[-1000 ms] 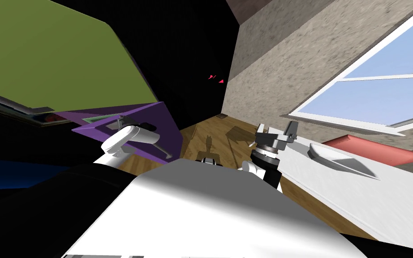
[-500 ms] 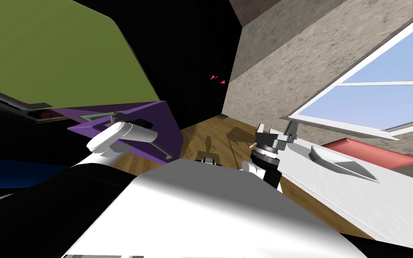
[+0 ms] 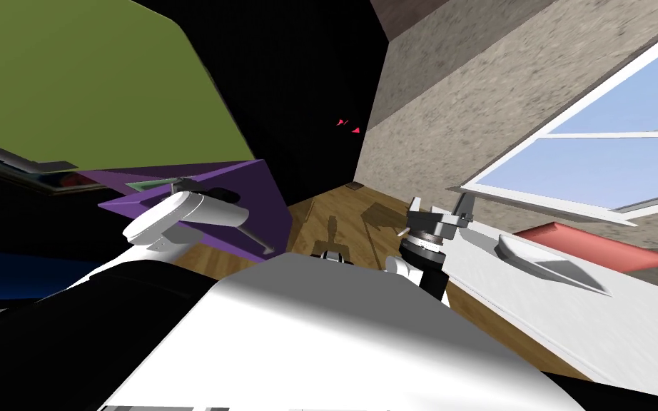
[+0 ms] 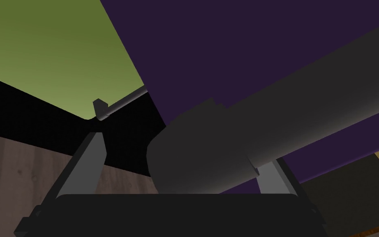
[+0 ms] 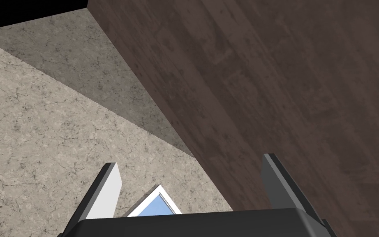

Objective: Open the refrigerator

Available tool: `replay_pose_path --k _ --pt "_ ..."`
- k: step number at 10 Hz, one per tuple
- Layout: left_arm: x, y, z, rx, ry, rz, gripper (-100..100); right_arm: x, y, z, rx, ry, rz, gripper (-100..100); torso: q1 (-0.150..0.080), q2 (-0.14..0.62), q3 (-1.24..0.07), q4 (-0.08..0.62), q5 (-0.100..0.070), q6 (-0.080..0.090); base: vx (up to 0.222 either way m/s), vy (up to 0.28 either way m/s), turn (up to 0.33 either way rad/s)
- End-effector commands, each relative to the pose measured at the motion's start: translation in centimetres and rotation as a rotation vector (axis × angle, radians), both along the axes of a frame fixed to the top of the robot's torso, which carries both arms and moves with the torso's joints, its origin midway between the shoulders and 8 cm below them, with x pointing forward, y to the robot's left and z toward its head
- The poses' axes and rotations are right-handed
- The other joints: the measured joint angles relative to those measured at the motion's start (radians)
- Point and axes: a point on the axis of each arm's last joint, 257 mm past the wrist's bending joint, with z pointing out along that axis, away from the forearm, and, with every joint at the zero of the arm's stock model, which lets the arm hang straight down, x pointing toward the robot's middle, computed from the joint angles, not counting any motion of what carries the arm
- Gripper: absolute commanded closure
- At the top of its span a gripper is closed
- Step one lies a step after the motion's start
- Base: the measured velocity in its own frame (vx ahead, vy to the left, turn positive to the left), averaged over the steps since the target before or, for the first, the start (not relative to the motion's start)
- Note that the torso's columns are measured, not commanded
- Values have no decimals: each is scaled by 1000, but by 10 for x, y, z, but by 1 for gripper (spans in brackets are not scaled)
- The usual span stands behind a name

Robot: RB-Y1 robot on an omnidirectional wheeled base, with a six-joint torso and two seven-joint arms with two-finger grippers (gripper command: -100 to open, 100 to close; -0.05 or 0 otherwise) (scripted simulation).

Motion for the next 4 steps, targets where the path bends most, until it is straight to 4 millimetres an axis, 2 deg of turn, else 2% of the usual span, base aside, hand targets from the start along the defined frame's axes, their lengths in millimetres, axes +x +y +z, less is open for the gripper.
replay_pose_path --k 1,4 --pt "0 0 -2 -5 3 2 0 0 0 0 0 0 0 0 2 1 1 0 2 -1 0 0 0" --pt "-1 1 -7 -15 10 4 0 0 0 0 0 0 0 0 6 2 3 0 5 -1 0 0 0"
